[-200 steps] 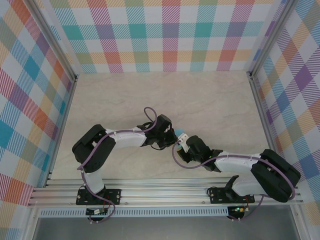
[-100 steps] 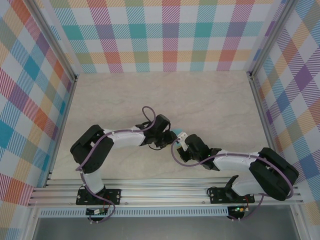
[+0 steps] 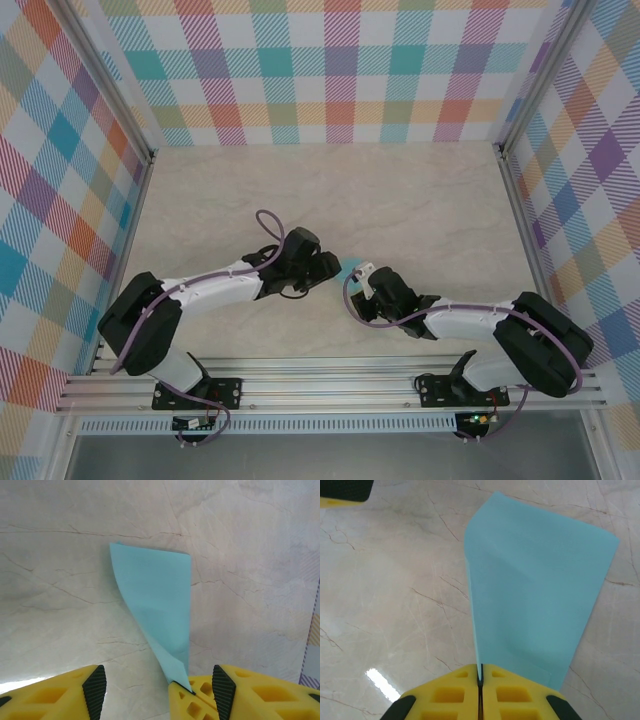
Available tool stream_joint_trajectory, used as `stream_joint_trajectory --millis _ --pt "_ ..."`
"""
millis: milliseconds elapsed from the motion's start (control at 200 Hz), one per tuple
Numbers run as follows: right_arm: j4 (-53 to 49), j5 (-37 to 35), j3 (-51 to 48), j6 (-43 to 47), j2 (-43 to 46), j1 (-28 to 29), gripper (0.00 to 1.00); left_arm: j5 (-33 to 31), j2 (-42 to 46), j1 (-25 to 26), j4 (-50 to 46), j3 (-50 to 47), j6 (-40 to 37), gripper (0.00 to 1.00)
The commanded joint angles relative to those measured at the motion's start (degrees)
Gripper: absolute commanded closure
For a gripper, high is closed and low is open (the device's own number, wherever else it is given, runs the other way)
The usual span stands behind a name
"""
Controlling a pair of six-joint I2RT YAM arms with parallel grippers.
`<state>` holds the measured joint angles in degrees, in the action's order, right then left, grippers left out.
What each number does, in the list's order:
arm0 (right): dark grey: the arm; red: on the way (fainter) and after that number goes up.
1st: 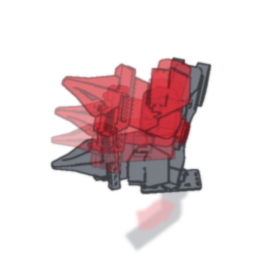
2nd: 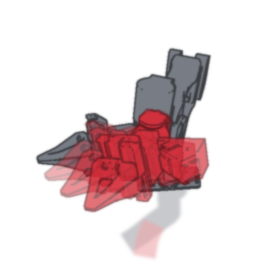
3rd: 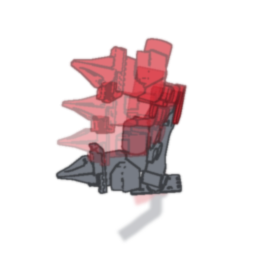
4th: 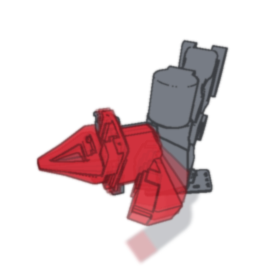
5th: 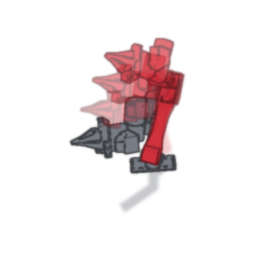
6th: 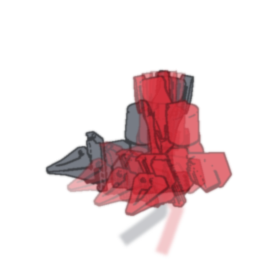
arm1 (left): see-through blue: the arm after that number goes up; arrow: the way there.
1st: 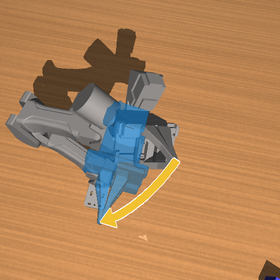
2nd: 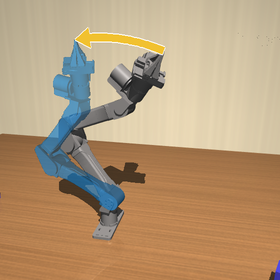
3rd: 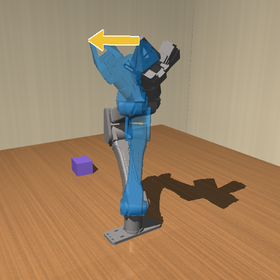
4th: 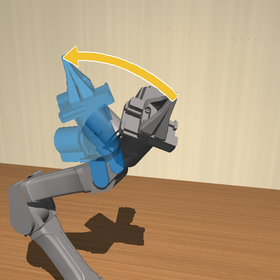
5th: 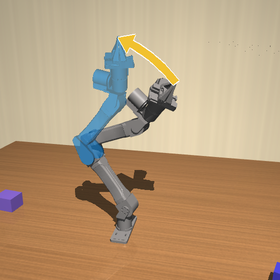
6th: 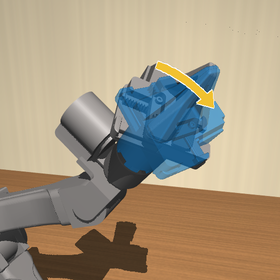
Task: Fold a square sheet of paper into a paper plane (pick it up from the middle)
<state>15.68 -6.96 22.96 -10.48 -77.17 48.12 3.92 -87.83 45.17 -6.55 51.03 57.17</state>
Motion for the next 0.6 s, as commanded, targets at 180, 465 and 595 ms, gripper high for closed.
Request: stream_joint_trajectory --millis 180,465,595 --pt "4.09 1.9 -0.15 -3.77 1.1 0.22 0.93 1.56 -1.91 -0.58 2.59 -0.8 0.76 0.34" --pt "3.61 2.03 -0.55 -4.02 1.17 0.22 0.92 5.22 -8.21 -0.59 8.78 0.79 3.12 0.32" --pt "3.45 2.43 -0.85 -7.43 0.73 -0.05 0.92 5.14 -7.18 -0.57 11.41 -0.71 3.13 0.31"
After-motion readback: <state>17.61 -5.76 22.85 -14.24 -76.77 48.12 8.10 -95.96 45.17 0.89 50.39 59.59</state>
